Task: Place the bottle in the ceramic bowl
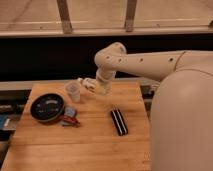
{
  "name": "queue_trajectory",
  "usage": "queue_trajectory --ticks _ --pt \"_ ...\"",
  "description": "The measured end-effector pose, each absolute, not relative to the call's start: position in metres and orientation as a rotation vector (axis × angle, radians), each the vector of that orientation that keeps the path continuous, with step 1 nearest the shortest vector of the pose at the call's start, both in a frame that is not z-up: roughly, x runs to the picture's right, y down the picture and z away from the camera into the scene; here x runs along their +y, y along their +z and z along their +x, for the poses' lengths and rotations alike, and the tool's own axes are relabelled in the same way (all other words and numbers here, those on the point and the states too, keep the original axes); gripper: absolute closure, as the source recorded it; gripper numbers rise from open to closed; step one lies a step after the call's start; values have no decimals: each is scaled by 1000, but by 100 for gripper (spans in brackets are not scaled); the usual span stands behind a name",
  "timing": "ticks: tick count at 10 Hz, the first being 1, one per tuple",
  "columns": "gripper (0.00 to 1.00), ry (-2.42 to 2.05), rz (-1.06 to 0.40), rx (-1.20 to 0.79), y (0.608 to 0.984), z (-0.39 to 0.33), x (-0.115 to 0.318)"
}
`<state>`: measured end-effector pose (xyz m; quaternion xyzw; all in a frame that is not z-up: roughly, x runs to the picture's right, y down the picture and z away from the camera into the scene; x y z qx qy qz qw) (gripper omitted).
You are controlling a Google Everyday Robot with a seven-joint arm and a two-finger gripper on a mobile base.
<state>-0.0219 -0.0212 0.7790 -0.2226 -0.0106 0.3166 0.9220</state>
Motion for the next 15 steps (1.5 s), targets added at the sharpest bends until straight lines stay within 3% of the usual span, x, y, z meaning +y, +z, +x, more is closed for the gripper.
queue_trajectory --ticks 11,15 --pt "100 308 -483 -222 774 -195 -42" --pt "100 306 -481 -221 775 -193 -42"
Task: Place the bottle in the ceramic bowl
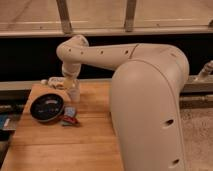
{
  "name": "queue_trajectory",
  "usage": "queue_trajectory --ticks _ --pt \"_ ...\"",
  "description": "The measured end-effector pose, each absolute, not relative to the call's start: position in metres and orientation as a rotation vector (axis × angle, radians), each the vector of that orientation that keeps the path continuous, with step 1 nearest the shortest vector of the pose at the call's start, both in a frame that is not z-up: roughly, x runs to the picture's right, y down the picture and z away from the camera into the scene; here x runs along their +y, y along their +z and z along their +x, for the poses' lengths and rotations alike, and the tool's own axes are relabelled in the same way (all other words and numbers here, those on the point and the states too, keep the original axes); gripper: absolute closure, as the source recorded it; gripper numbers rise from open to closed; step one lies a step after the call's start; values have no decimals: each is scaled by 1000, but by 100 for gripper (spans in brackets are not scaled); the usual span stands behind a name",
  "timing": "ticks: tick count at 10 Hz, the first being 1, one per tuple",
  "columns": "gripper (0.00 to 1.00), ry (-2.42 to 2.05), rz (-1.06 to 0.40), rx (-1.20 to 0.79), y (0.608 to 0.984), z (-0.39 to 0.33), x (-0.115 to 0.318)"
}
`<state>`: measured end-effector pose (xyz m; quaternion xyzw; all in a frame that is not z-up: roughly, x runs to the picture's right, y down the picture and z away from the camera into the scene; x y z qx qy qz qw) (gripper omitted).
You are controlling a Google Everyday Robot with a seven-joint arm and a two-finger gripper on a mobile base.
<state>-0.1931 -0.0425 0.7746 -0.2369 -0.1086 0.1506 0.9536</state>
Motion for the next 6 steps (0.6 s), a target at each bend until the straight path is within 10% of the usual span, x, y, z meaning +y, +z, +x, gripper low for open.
queue_trajectory --ticks 6 --pt "100 274 -495 -217 777 -198 -37"
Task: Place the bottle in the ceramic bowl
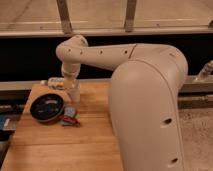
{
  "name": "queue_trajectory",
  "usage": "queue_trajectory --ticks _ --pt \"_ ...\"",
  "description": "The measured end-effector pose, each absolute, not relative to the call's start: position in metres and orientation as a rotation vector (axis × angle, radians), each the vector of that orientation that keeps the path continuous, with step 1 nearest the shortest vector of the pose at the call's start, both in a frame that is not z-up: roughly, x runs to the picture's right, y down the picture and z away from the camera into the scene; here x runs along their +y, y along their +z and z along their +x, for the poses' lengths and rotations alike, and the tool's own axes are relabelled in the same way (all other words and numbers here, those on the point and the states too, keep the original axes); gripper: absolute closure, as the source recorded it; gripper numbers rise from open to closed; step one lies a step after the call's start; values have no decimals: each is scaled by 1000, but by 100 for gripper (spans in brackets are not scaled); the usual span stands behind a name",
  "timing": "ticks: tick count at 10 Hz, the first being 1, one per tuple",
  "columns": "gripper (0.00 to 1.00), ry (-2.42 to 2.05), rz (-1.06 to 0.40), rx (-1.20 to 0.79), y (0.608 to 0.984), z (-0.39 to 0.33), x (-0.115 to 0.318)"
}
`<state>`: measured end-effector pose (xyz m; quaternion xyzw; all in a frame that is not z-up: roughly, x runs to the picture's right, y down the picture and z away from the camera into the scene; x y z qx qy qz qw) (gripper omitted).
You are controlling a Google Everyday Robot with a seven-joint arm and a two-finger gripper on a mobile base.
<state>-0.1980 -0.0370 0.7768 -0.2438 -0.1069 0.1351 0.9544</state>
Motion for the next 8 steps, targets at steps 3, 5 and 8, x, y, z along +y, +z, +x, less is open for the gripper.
queue_trajectory --ticks 3,5,8 --pt "100 202 -533 -238 775 -230 -21" --pt "100 180 -560 -248 778 -237 -12" --pt "100 158 -616 -256 785 -249 9"
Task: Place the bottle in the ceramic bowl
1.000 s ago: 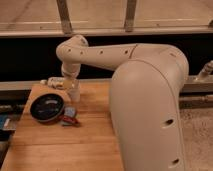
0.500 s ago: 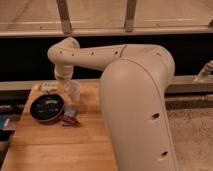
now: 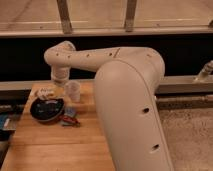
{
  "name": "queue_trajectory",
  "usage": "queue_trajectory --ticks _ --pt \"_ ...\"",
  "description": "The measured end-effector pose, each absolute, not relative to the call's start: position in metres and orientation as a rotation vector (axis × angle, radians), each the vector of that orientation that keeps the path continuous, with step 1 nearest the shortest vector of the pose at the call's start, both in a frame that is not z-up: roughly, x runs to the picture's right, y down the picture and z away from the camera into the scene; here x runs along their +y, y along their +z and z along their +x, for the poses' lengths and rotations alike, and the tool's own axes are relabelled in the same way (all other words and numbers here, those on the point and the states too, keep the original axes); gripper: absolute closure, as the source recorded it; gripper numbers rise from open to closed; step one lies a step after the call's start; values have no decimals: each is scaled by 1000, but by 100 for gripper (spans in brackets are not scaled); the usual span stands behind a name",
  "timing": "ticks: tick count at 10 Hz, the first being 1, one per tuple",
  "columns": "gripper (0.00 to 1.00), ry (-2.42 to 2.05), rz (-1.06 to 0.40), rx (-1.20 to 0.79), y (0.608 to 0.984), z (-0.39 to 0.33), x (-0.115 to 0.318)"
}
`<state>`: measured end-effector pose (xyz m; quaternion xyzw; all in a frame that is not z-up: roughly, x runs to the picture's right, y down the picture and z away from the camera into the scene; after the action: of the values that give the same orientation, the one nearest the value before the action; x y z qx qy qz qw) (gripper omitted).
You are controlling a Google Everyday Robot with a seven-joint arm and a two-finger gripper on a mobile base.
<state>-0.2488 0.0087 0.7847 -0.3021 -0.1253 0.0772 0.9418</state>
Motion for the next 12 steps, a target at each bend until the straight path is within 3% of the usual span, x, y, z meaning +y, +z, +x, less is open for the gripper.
queue_trajectory --ticks 9,12 --pt "99 87 -778 -193 820 -279 69" --pt "76 101 -798 -181 831 -277 67"
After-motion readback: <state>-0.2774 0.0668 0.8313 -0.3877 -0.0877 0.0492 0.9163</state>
